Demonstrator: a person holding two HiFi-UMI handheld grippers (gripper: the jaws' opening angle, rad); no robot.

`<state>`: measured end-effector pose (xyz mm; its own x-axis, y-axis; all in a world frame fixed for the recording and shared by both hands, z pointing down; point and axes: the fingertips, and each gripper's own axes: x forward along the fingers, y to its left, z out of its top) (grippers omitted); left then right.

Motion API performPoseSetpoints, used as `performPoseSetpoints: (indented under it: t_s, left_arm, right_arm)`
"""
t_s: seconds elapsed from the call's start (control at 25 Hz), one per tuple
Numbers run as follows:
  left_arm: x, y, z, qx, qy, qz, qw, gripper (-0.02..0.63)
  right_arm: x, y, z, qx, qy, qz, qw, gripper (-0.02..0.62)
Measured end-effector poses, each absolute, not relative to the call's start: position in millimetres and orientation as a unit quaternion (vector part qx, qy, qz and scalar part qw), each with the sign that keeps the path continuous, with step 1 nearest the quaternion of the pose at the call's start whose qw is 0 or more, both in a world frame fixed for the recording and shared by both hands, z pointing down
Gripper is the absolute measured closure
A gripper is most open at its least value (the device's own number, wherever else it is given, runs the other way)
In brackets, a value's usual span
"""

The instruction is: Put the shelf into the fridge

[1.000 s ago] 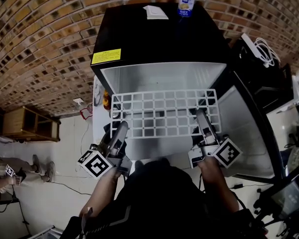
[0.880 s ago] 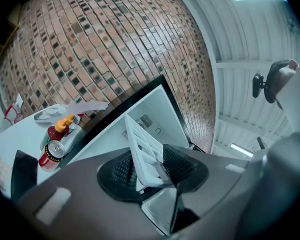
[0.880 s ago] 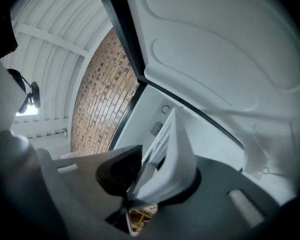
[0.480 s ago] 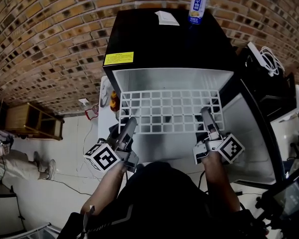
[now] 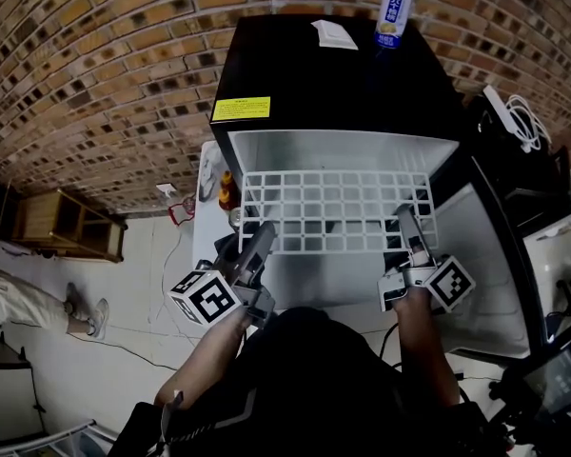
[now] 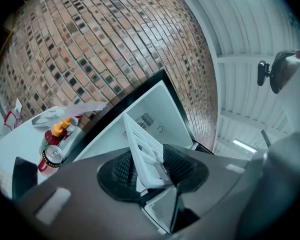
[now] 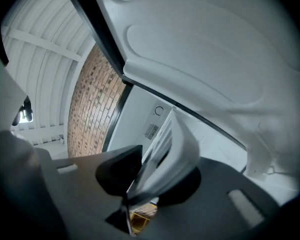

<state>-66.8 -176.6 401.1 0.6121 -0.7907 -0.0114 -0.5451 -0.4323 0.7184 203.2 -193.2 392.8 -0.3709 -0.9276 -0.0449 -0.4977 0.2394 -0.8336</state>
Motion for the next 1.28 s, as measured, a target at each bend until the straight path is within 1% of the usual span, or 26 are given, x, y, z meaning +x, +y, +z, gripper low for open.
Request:
performPoseSetpoints:
  t_s: [0.76,1.08,1.28]
  left_arm:
    - [-61.7,-201.4,394.2,0.832,-0.396,-0.173,0.348,0.478]
    - [-63.6,-209.4,393.8,0.828,-0.396,-0.175,0.357,0.48]
    - [-62.7,-211.9,394.7,0.826,-0.395,-0.183,0.359,0.481]
  right_arm:
    - [209.6,-208.7,390.3,-0.492,0.72,-0.388,0.299,0.495]
    - [213.3,-220.1,398.0,-0.52,0.703,-0.392,0.287,0.495]
    - [210.0,-227.4,395.6,-0.515,0.691,-0.4,0.312,0.498]
